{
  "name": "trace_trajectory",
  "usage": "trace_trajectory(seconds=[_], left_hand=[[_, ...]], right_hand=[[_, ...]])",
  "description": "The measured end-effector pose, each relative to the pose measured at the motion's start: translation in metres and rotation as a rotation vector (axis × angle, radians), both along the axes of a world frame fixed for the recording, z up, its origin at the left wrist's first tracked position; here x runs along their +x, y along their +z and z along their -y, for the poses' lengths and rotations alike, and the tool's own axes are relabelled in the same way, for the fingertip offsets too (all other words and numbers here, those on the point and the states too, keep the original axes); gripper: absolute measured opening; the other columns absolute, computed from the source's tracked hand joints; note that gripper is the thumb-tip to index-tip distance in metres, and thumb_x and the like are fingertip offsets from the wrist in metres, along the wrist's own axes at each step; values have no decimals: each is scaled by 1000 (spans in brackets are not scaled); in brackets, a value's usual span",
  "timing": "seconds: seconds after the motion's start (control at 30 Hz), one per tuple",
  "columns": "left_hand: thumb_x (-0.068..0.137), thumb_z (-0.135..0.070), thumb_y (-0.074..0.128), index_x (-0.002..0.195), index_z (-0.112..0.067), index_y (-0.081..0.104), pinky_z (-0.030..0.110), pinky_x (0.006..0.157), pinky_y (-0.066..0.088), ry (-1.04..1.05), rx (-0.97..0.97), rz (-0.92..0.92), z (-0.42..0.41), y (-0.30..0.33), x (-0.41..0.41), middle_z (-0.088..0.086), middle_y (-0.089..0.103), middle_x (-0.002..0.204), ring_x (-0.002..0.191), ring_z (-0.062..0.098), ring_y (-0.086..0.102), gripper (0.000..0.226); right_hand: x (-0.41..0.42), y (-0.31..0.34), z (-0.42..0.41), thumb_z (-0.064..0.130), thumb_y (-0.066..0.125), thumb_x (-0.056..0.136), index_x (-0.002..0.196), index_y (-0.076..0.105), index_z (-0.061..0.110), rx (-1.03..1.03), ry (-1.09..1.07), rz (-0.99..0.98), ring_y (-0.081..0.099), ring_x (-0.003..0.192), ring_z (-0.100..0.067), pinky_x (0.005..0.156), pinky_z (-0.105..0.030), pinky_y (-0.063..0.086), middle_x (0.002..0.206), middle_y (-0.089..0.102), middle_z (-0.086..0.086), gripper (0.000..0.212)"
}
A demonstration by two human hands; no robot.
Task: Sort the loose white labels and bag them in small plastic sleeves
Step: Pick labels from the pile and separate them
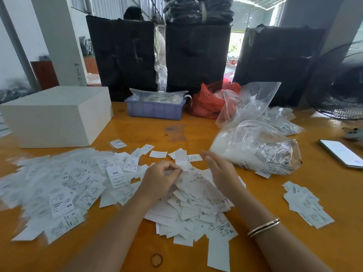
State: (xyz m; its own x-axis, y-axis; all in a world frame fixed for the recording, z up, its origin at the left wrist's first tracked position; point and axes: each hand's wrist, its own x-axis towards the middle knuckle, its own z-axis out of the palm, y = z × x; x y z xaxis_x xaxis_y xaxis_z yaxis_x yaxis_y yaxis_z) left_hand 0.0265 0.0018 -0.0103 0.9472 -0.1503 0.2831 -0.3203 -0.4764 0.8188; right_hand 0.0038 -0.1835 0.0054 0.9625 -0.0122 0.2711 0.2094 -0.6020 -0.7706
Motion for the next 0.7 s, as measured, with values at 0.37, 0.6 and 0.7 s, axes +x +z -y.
trace_trajectory(seconds=[0.37,0.6,0.7], left_hand=[[90,-28,61,87,-25,70,14,66,39,65,-107,-117,-1,0,-1,-18,64,93,88,-2,54,10],[86,-20,67,80,-29,67,2,61,44,75,-279,-27,-3,6,0,-16,71,75,76,-8,63,11],[84,-14,68,81,-23,64,5,60,46,95,-321,-17,-4,5,1,-15,72,75,75,-2,67,10]], right_hand=[[-2,-11,-14,40,21,103,148,26,25,-191,65,-154,12,140,-4,116,-32,5,154,25,7,48],[-4,-6,3,20,51,95,109,65,29,-110,-27,156,50,110,-6,90,-23,38,106,58,18,21],[-3,-9,6,32,54,92,116,61,32,-323,47,81,38,120,-6,102,-31,24,123,53,15,25]])
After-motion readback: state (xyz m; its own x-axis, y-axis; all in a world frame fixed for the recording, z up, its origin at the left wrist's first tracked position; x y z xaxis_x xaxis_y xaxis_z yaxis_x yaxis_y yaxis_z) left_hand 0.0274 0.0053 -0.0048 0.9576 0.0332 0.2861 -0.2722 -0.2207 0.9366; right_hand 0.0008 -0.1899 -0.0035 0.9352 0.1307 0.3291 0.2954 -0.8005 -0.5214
